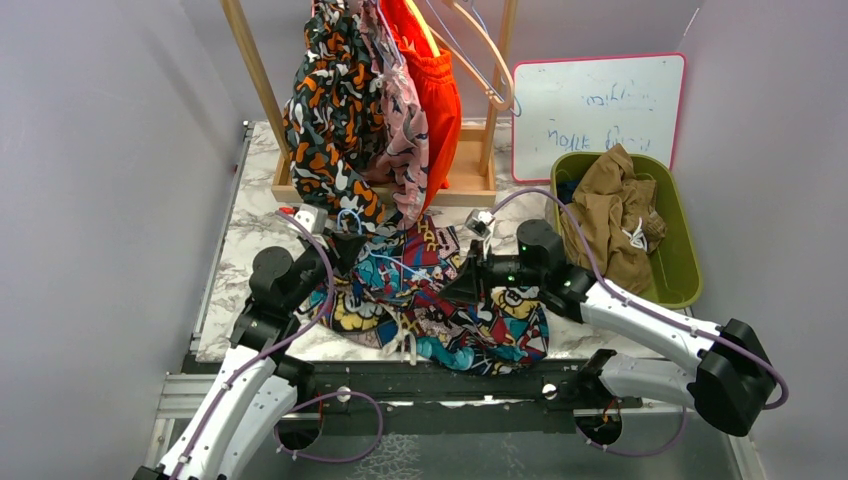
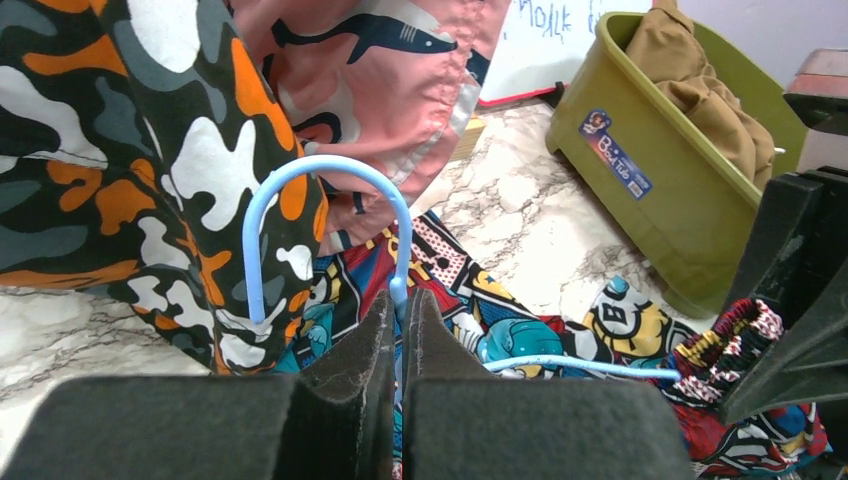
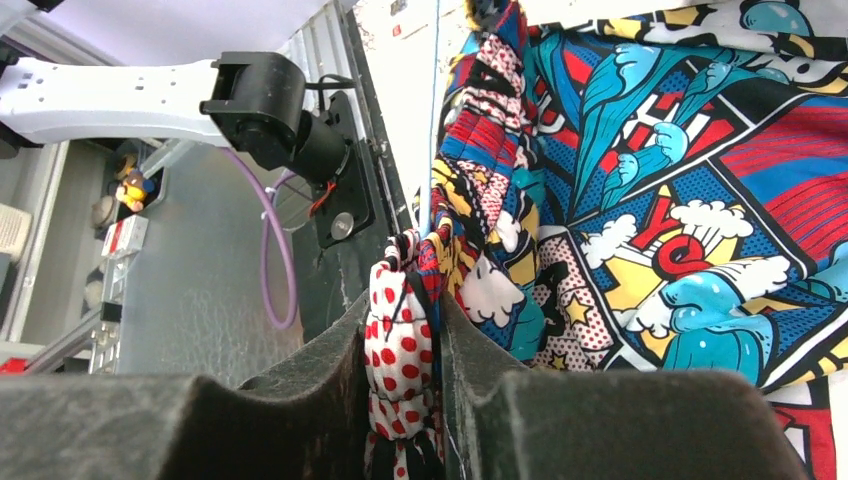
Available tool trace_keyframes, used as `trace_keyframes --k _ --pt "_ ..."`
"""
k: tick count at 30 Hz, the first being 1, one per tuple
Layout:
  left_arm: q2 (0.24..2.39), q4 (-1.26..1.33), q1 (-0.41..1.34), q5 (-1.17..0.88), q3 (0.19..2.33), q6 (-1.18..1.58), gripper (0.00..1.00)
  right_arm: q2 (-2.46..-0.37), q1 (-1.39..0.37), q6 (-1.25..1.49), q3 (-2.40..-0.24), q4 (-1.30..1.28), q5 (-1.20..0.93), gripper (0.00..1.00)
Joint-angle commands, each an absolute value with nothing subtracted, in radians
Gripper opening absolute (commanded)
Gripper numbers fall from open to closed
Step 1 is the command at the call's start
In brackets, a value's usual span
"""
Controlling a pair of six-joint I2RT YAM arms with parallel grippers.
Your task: Remove the shorts from the hanger
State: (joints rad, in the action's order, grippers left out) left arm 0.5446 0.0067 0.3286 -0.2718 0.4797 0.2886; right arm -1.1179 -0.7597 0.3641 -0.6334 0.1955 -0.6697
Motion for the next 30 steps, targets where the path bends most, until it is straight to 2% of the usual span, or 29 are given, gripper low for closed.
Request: trace_keyframes --k 1,5,7,8,13,17,25,30 --pt "0.526 -0.014 0.321 -0.238 0.490 0.235 0.00 -1.120 -0.765 0.342 -0.694 0.179 -0.671 0.26" --pt "0.526 -0.013 0.321 -0.239 0.489 0.235 0.00 -1.107 -0.765 0.355 -0.670 0.226 -0.685 0.10" --pt "0.528 -0.013 0.321 -0.238 0.489 0.241 0.00 -1.098 -0.765 0.362 -0.652 0.251 -0.691 0.09" --pt "0.529 -0.013 0.322 -0.241 0.489 0.243 0.00 -1.097 -0.765 0.363 -0.654 0.250 -0.695 0.11" --pt "0.524 -0.020 0.321 -0.237 0.495 0.232 0.00 -1.099 -0.765 0.331 -0.707 0.140 -0.665 0.41" --pt "0.500 -0.025 0.322 -0.212 0.495 0.229 0.00 -1.085 -0.765 0.308 -0.741 0.075 -0.601 0.56" --pt "0.483 -0.026 0.322 -0.194 0.492 0.228 0.00 -1.182 -0.772 0.296 -0.800 -0.023 -0.643 0.61" --pt "0.485 -0.026 0.321 -0.201 0.492 0.225 0.00 -1.274 -0.826 0.277 -0.835 -0.053 -0.535 0.60"
